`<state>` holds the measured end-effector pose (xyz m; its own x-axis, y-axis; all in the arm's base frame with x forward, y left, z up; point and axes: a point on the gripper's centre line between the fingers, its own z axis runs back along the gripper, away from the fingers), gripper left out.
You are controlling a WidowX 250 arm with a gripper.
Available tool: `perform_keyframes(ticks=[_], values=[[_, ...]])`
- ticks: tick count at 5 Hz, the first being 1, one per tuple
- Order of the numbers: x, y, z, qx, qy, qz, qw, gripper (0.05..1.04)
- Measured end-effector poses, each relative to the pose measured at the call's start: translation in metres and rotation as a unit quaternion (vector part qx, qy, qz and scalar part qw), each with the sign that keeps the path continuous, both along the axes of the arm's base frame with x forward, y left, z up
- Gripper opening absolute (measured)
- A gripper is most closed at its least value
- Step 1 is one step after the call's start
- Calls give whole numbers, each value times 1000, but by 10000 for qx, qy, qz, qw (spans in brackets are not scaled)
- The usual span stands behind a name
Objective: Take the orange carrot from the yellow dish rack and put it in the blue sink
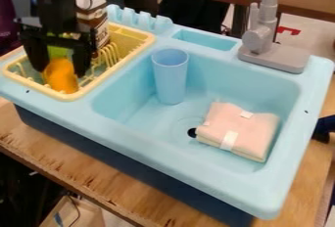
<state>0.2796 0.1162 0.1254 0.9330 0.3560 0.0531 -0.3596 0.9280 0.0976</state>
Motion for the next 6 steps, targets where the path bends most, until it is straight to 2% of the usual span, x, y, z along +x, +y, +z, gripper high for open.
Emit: perform_keyframes(ticks=[1,2,3,4,5,6], values=[[5,1,-10,-18,5,41,10000,1003],[5,1,-20,-60,137,106,9998,962],[5,2,-16,-21,179,252,9995,743],[10,-3,5,44,121,389,9992,598],[11,-9,50,209,-433,436,9979,527],[8,-21,81,471,-702,480,9953,495]])
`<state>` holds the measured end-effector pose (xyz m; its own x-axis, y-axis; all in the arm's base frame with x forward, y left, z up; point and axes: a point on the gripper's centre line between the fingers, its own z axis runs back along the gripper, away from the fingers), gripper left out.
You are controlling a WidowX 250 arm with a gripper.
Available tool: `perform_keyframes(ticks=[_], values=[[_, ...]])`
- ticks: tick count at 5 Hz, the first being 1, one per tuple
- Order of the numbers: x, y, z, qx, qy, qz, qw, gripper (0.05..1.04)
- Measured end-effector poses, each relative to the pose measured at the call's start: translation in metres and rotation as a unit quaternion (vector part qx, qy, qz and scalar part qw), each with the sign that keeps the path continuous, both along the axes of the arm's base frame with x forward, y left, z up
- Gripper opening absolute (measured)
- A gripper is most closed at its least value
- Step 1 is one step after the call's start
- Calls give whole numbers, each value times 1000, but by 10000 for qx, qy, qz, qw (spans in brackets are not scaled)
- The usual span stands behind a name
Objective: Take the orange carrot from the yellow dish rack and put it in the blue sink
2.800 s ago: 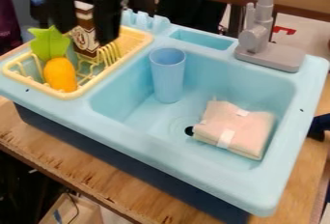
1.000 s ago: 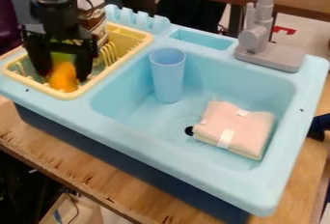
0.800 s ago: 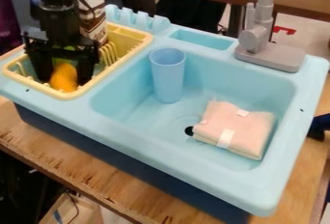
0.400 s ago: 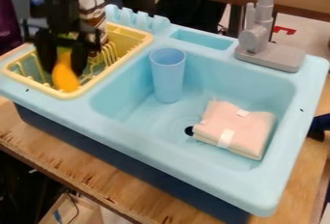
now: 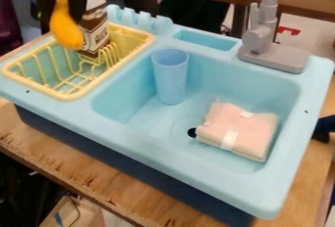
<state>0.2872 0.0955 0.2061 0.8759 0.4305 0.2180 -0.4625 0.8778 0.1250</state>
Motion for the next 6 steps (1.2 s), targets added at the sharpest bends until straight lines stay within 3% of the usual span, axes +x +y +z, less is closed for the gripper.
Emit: perform_keyframes(ticks=[1,2,3,4,6], values=[[-6,-28,22,93,-272,82,9996,495],[-5,-64,25,86,-473,64,9988,495],[-4,-101,18,-104,-618,305,9976,495],[-7,-146,-3,-309,-590,824,9944,495],[-27,-182,-29,-158,-105,1198,9926,495]])
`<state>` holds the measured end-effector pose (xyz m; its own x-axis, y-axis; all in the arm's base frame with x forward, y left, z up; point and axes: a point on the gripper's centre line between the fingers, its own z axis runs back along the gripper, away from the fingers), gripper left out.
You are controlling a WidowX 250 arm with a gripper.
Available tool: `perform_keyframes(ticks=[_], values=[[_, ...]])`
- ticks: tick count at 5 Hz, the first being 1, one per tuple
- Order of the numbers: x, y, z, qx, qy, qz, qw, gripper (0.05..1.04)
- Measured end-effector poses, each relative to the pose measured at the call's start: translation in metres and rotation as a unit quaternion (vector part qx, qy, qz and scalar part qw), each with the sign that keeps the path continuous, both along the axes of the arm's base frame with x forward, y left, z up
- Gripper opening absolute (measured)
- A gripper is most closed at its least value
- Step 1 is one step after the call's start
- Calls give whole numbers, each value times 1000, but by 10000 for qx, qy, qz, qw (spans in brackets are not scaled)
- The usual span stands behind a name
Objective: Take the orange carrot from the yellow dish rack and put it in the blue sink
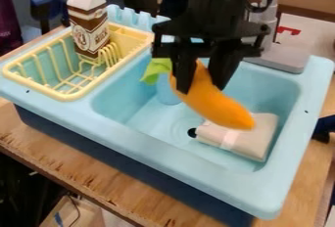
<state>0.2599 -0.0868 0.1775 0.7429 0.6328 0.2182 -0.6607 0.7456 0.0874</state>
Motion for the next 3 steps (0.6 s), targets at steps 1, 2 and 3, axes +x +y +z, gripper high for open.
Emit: perform_keyframes(ticks=[1,2,3], values=[[-7,5,-9,86,142,293,9994,495],[-8,23,-15,150,246,619,9977,496],[-8,35,-20,94,175,642,9977,496]])
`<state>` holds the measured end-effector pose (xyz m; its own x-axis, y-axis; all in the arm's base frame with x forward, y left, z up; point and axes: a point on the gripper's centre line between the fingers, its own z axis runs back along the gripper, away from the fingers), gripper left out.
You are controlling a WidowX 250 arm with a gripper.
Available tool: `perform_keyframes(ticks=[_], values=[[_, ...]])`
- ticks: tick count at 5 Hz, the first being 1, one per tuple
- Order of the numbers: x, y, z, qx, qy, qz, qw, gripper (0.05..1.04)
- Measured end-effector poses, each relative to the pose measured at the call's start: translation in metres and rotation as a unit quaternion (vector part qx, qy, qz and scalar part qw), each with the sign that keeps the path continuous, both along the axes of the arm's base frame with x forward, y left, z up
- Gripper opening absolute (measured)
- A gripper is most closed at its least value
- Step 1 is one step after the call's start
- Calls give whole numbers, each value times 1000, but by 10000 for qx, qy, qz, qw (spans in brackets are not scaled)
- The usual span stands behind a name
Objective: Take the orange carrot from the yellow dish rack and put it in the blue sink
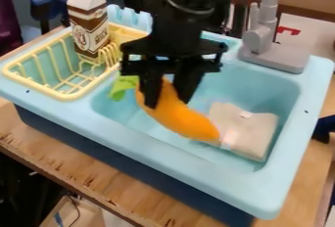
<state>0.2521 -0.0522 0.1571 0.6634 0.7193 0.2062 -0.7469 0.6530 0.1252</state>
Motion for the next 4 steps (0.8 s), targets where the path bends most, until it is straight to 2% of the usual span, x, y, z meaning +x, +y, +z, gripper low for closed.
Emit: perform_keyframes(ticks=[2,3,4], values=[[0,-4,-19,-285,-69,-250,9993,496],[-5,-5,-30,-459,42,-291,9985,495],[-7,3,-38,-450,195,-291,9984,556]])
